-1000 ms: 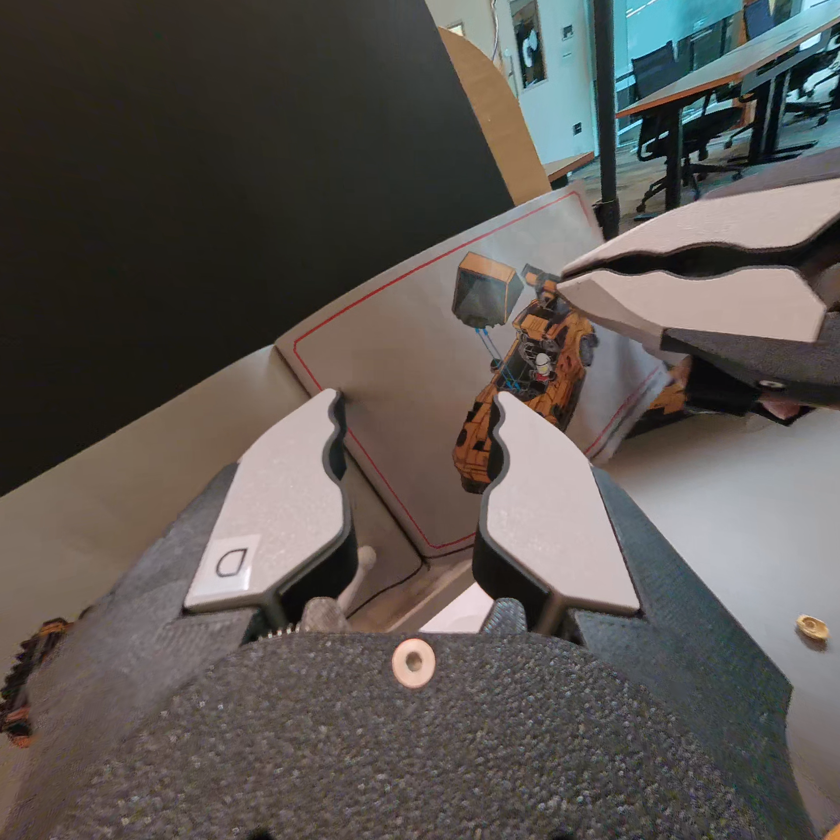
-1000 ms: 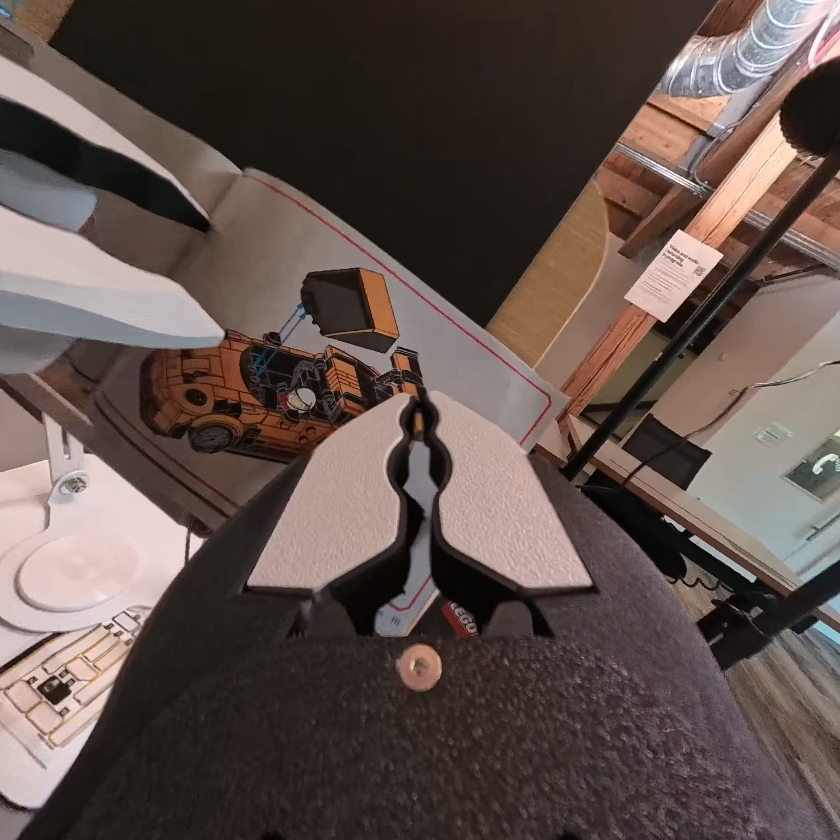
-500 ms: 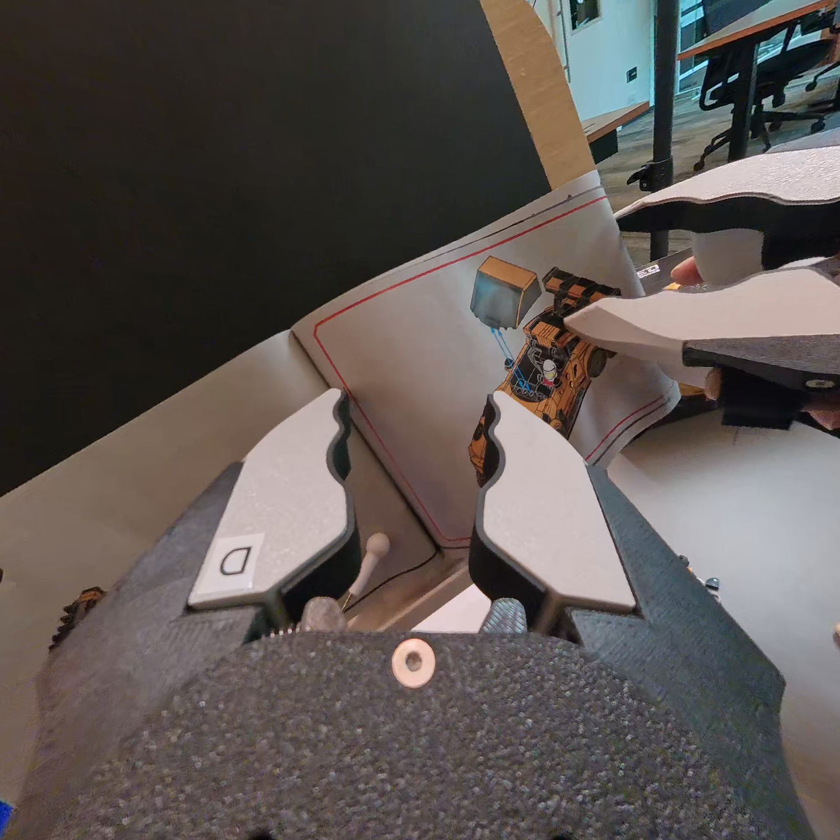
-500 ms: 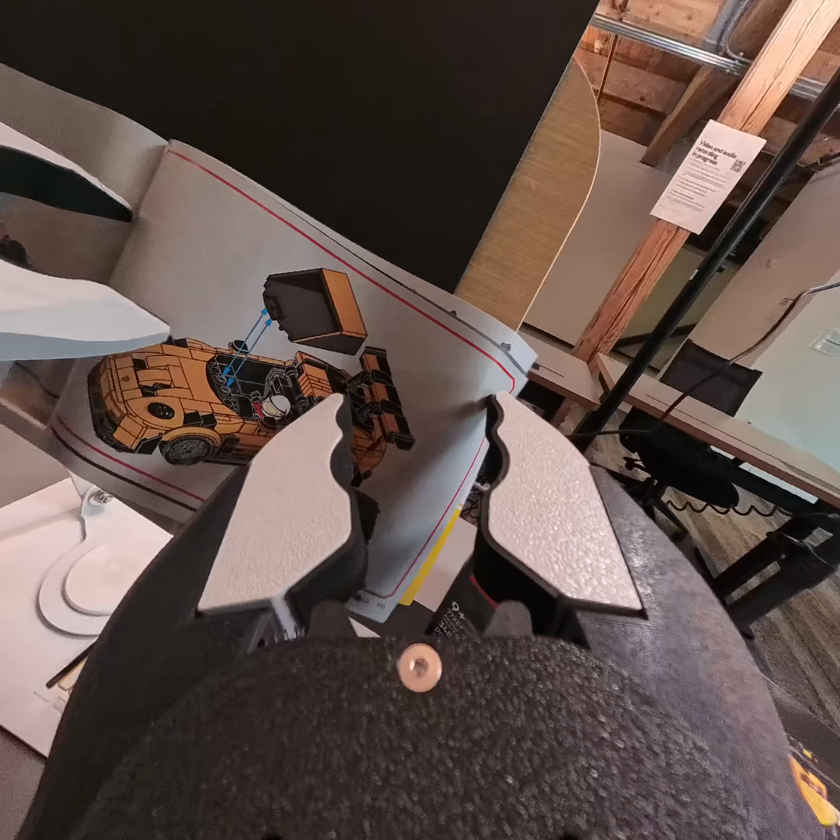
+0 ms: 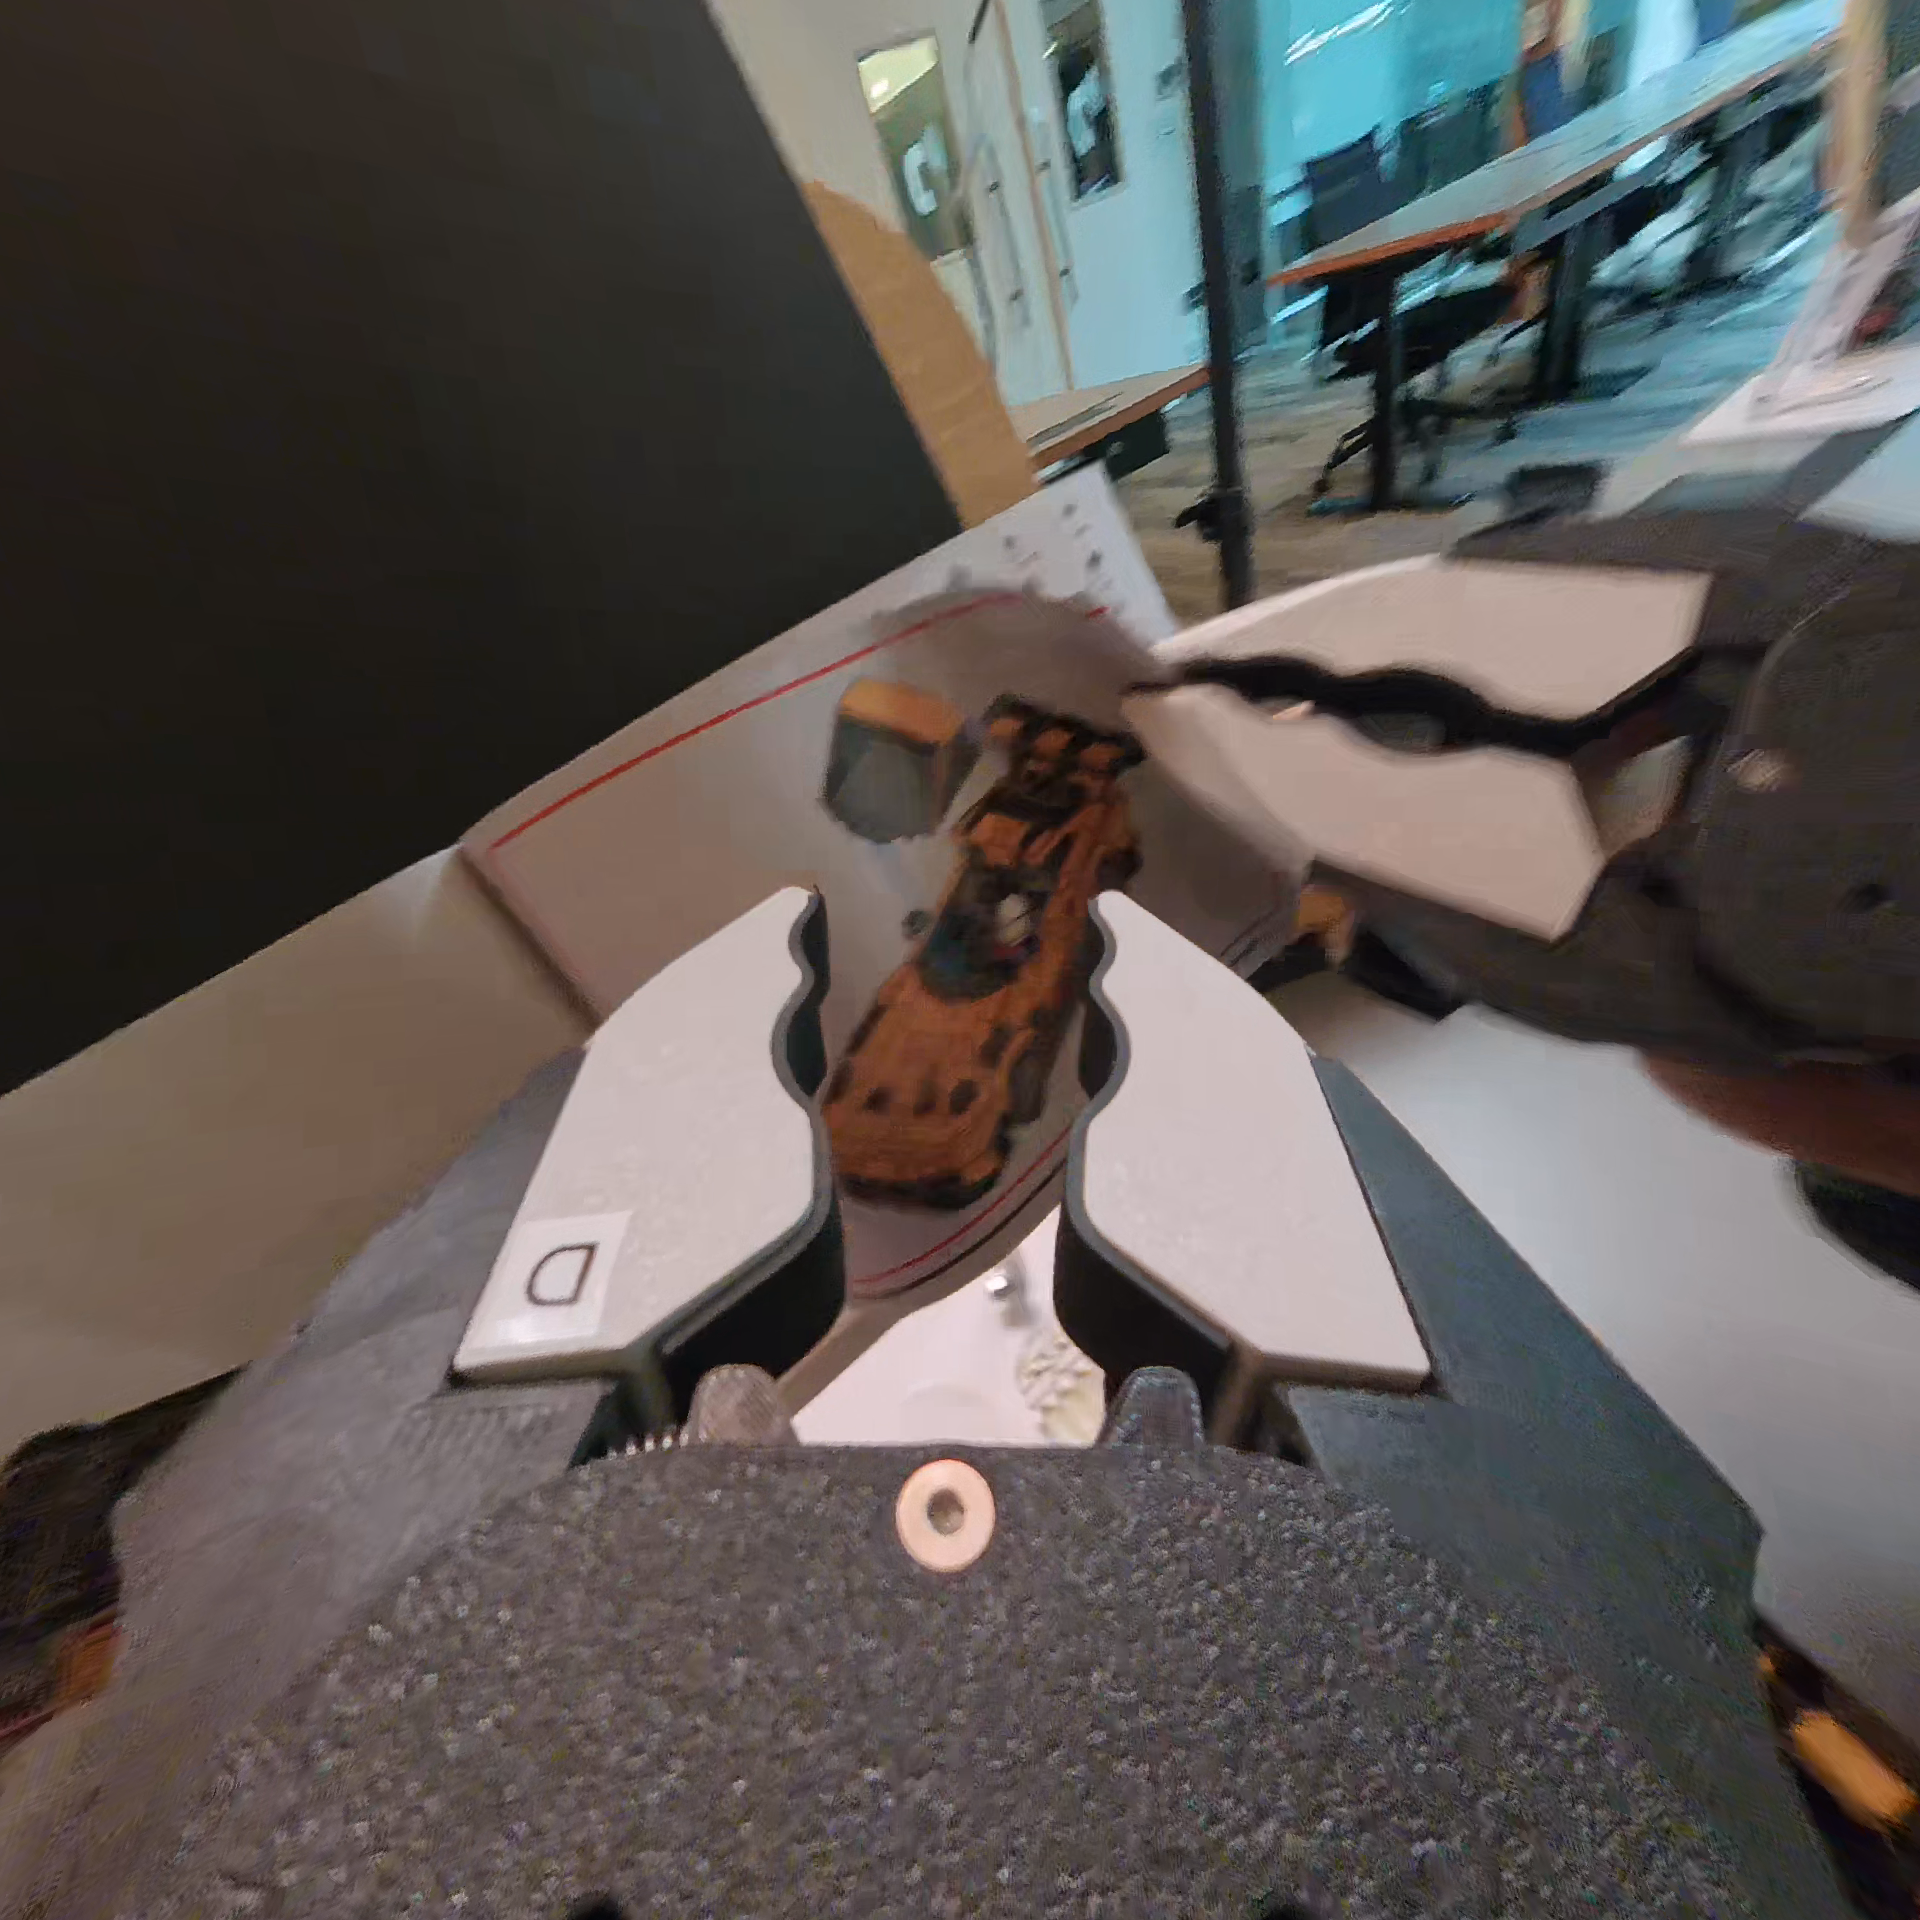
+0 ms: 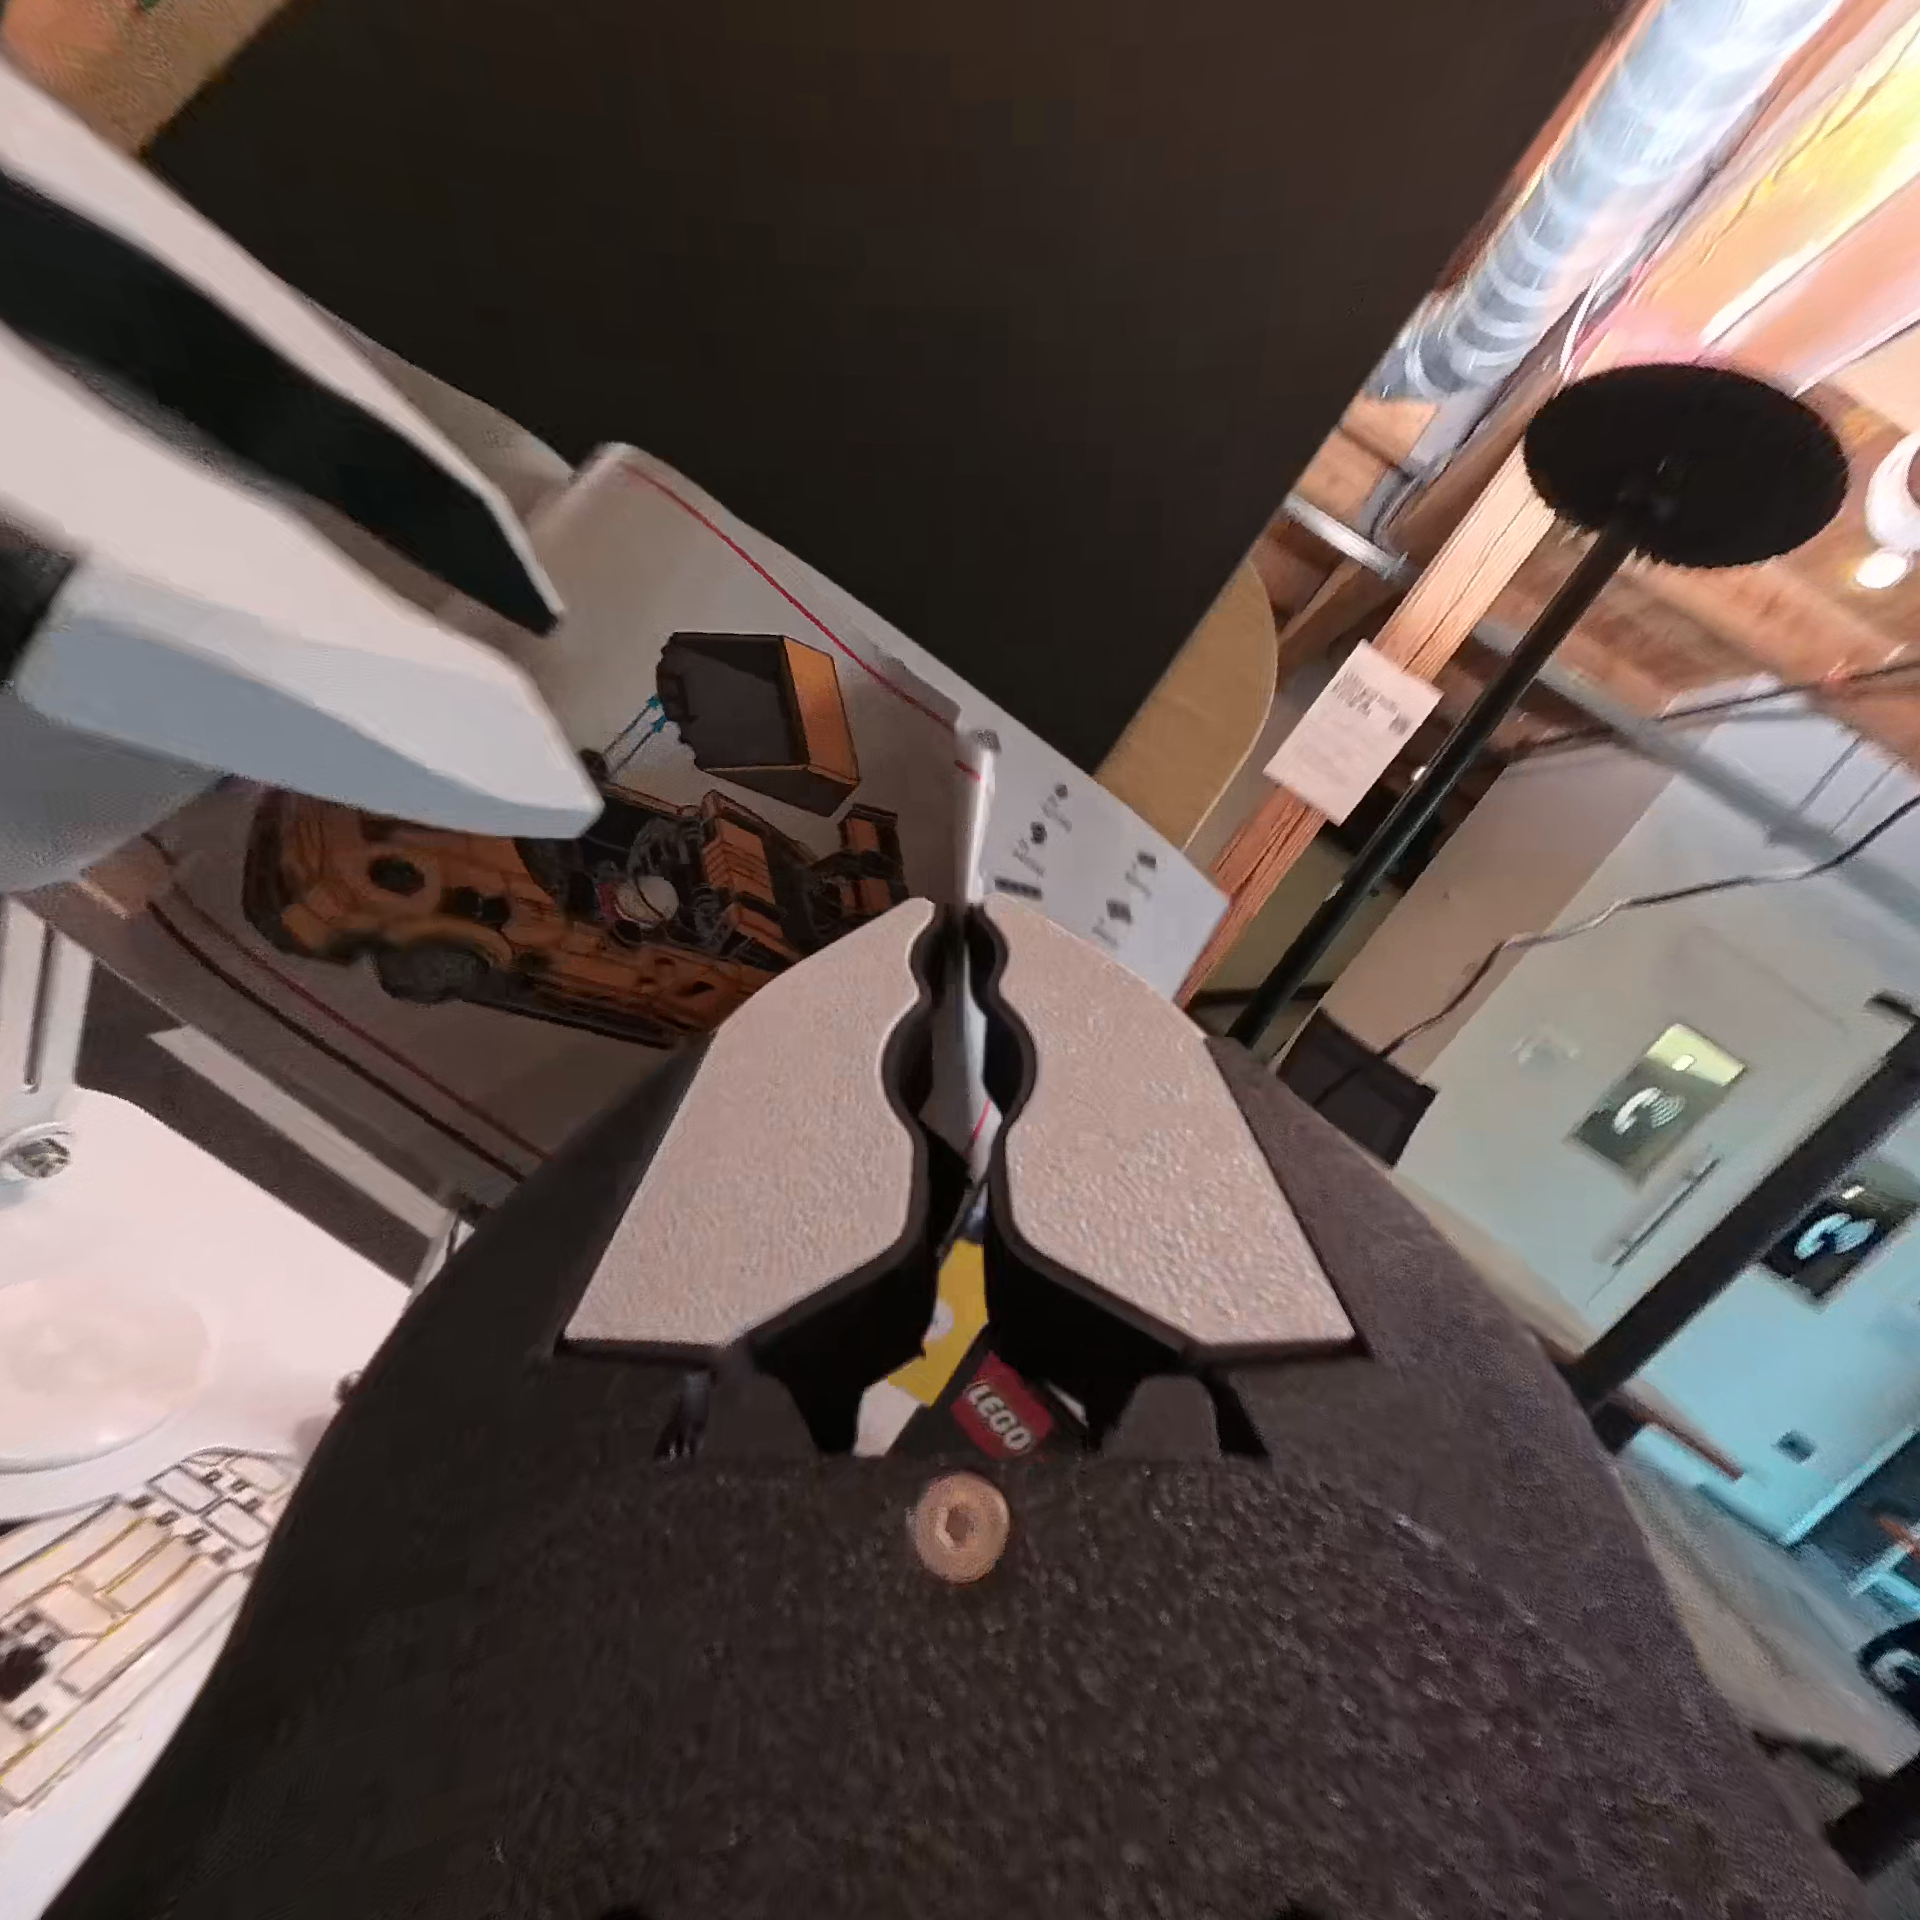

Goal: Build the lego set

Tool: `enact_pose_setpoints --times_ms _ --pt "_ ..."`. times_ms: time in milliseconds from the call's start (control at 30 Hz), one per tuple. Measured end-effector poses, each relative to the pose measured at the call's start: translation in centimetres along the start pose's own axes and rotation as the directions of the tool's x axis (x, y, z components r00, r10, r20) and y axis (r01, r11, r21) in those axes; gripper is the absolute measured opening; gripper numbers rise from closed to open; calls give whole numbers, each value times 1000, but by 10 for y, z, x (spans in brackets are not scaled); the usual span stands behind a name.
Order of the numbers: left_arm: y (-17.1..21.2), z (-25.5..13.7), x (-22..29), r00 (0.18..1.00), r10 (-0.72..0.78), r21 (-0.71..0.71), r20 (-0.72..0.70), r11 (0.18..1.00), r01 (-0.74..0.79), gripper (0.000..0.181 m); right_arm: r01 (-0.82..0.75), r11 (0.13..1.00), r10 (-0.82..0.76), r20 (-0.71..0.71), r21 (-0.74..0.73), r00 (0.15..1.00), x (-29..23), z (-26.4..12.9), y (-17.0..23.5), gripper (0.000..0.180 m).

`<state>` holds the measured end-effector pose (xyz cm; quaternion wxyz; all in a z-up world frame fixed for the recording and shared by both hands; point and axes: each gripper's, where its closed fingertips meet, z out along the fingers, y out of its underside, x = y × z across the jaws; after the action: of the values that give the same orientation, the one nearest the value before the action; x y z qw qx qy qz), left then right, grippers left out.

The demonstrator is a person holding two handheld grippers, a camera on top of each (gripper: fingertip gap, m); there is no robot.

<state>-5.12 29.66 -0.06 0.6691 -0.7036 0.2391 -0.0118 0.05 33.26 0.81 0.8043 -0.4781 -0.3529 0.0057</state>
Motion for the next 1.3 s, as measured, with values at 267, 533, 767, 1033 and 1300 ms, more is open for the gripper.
enact_pose_setpoints --times_ms 267,533,767,1033,1300 --pt "-22 2 31 938 -228 13 -262 971 240 32 252 955 -255 -1 158 967 -33 -29 -26 6" --pt "-14 1 42 866 -328 -62 -379 942 329 8 261 946 -277 67 190 958 -46 -41 -21 10" --pt "-12 -19 34 865 -279 -28 -416 955 295 5 -225 966 151 434 125 888 -46 -50 -24 27" --pt "-13 -33 36 844 -251 5 -474 958 287 6 -584 783 552 671 -213 495 -45 -54 -35 18" --pt "-9 -43 33 829 -252 6 -500 956 294 7 -613 743 583 711 -269 394 -51 -59 -44 0"
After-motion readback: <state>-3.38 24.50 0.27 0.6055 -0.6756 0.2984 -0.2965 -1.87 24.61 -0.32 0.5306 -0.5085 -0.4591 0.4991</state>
